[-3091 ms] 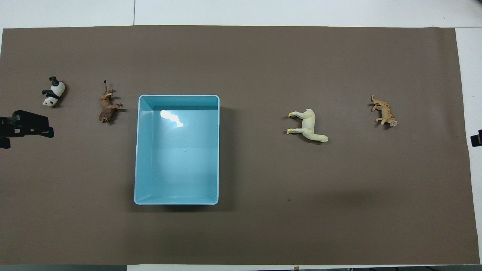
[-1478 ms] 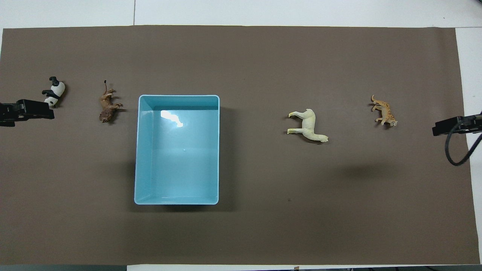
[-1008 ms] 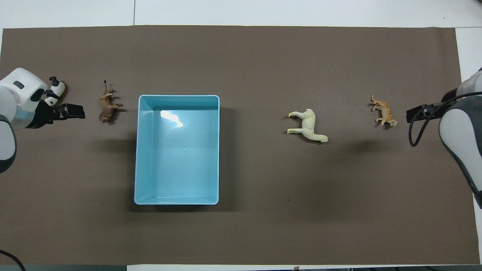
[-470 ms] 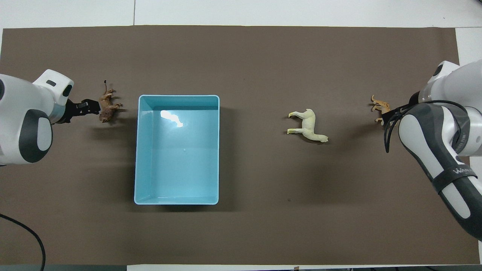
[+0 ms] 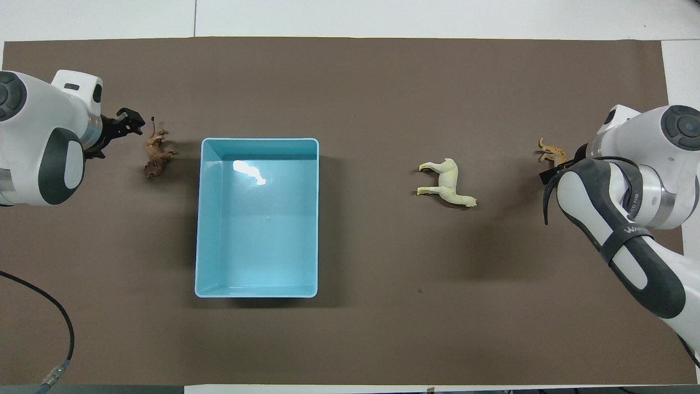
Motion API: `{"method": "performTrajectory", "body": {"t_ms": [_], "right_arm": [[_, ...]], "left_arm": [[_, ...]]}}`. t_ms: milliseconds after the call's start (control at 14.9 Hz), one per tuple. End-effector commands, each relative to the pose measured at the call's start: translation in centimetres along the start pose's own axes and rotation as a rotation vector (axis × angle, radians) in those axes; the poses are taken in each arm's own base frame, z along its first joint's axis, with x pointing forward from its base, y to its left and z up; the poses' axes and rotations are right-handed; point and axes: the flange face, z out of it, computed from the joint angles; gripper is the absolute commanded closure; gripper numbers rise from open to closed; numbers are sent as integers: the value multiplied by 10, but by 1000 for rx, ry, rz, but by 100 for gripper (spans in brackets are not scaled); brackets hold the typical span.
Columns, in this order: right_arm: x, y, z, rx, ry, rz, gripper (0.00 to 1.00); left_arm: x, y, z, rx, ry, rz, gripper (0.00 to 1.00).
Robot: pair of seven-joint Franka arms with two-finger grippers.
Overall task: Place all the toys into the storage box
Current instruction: 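Grasp the brown horse and tan horse with both grippers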
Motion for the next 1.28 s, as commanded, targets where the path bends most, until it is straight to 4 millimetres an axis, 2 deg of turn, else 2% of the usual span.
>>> {"method": "performTrajectory", "body": {"t_ms": [0,134,403,470,538,605,672,739,806,941,1209], "right_arm": [[2,2,0,-1,36,-10,0],[1,2,11,-2,30,-11,0],[-8,6,19,-1,30,2,1],[-10,9,19,-2,30,7,3],[-10,10,19,-1,31,9,10],[-12,12,19,-2,30,13,35],[-13,15,19,-2,32,20,70],[-13,15,20,-2,31,28,95],[-12,16,18,-5,41,50,100],[-12,15,19,-3,39,102,100],[-9,14,16,-3,41,109,100]], "left_arm": [[-8,22,1,1,-20,-110,2],[-12,24,4,4,-20,-109,2],[-27,31,8,21,-33,-61,0],[-29,31,9,27,-33,-7,0],[-32,29,13,33,-42,83,0],[-32,29,13,31,-43,168,0],[-31,29,13,30,-43,217,0],[-30,30,10,36,-38,246,0],[-27,29,6,60,-36,284,0],[-22,31,-5,78,-44,337,0],[-29,39,-5,63,-47,378,0]]}}
